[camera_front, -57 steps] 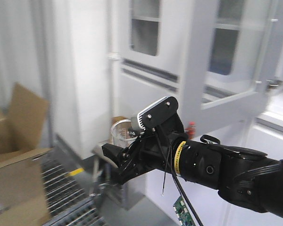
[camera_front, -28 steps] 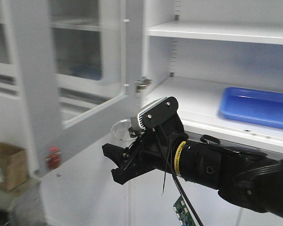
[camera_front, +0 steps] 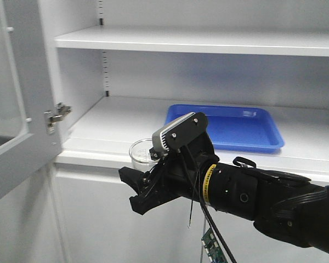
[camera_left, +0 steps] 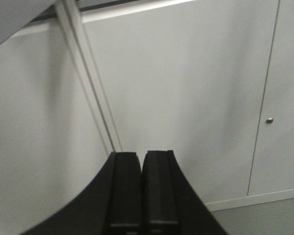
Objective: Pick beaker and place in left cabinet
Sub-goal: 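Carry the beaker with the right gripper over the blue tray on the shelf, then lower the beaker onto the blue tray and open the right gripper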
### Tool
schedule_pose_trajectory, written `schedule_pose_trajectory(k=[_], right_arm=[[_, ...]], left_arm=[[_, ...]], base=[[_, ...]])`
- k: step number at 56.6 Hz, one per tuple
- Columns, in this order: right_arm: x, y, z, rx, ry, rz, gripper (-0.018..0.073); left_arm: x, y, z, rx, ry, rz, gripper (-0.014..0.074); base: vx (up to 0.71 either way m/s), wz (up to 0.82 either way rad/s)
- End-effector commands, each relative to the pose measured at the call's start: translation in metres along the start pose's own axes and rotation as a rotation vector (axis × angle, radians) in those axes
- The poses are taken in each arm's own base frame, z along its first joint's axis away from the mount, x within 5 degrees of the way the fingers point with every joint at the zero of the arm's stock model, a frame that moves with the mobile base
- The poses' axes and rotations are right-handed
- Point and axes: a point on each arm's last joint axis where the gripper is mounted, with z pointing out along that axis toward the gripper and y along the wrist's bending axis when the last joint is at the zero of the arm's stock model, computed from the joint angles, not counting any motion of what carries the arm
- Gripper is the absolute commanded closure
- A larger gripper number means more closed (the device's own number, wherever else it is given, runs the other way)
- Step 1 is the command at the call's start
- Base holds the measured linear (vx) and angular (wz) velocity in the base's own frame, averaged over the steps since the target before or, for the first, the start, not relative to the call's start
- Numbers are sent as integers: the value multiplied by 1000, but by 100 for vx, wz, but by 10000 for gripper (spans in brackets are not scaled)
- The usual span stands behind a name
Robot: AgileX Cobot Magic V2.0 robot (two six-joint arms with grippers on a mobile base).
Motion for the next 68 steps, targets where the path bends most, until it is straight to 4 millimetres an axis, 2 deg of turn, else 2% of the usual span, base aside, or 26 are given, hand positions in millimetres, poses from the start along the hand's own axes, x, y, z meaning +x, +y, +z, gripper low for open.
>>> schedule_pose_trajectory(k=[1,68], right_arm=[[-28,1,-13,-13,-96,-4,459],[-28,1,-13,-14,-96,-4,459]], left_arm=[[-14,1,-3,-9,-109,-4,603],[-14,1,-3,-9,-109,-4,603]], base=[[19,-37],[19,-15]])
